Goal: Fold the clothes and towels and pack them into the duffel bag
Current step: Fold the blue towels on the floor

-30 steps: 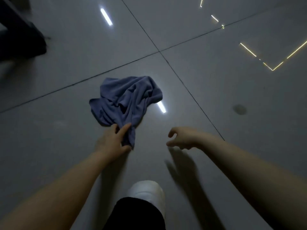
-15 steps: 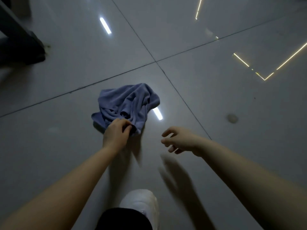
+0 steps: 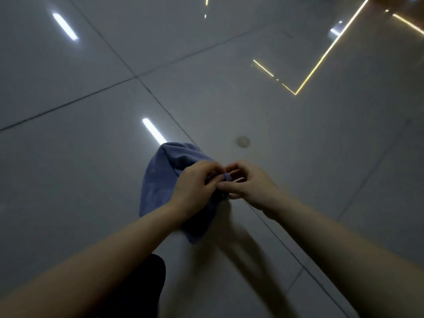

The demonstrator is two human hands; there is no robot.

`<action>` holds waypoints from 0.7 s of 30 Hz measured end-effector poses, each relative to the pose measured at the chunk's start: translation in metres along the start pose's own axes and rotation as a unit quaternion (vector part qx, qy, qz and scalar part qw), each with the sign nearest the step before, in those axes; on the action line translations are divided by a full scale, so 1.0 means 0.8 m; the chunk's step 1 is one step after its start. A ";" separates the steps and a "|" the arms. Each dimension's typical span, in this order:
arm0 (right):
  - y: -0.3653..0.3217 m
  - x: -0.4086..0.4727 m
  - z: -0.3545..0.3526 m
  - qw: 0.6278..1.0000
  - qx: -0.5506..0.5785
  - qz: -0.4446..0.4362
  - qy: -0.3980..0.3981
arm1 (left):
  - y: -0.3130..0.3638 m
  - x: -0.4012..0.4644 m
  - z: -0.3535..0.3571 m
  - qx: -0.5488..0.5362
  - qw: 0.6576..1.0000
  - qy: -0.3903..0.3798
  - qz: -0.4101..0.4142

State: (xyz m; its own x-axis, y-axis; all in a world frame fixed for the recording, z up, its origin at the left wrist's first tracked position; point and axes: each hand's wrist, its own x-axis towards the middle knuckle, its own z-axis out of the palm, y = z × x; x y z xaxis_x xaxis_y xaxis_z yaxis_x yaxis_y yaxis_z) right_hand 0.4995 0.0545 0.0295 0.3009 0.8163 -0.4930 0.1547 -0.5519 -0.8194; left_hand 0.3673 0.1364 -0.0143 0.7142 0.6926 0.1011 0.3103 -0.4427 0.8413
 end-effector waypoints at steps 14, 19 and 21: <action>-0.078 -0.227 -0.168 0.973 -0.137 -0.046 0.182 | 0.230 0.028 -0.027 0.068 0.975 -0.213 -0.008; -0.120 -0.340 -0.200 0.953 -0.153 -0.094 0.244 | 0.350 0.011 -0.084 0.087 0.979 -0.183 -0.001; -0.120 -0.379 -0.207 0.946 -0.151 -0.106 0.266 | 0.391 -0.003 -0.100 0.081 0.984 -0.160 0.009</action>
State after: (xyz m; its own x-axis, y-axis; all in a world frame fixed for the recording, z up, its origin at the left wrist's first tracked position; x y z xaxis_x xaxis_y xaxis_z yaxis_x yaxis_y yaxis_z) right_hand 0.5490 -0.1679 0.3060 0.6517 0.7572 -0.0444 0.5023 -0.4747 -0.7227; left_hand 0.4127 0.0417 0.2914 0.8733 0.4808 -0.0788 0.3732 -0.5562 0.7425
